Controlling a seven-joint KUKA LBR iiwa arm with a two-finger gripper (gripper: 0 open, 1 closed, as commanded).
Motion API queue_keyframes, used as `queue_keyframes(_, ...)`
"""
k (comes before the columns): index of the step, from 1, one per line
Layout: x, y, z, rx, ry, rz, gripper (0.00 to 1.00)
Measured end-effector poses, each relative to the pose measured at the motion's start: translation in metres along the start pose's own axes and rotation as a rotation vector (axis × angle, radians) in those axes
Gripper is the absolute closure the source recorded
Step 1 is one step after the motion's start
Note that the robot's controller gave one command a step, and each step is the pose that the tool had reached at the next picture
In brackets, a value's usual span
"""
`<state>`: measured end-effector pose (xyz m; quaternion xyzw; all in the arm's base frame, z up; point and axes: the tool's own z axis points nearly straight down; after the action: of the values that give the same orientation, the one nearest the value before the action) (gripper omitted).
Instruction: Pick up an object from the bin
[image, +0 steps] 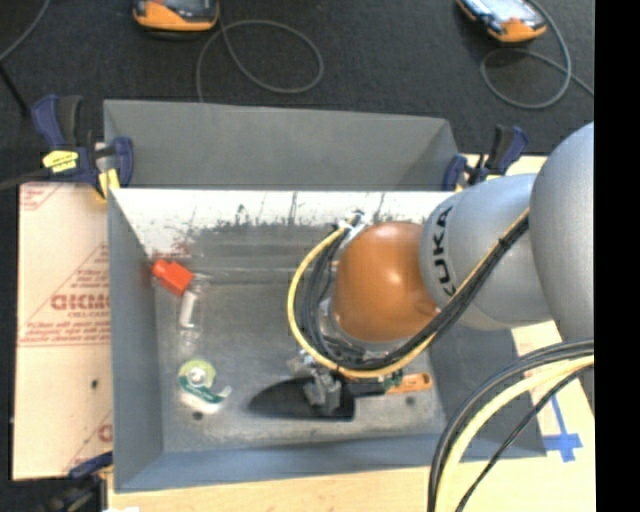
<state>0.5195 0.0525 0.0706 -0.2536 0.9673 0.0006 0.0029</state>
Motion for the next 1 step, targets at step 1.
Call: queue_keyframes(1,-0.0096,-0.0219,-0.1452,0.002,-0.005,-0.005,1.00)
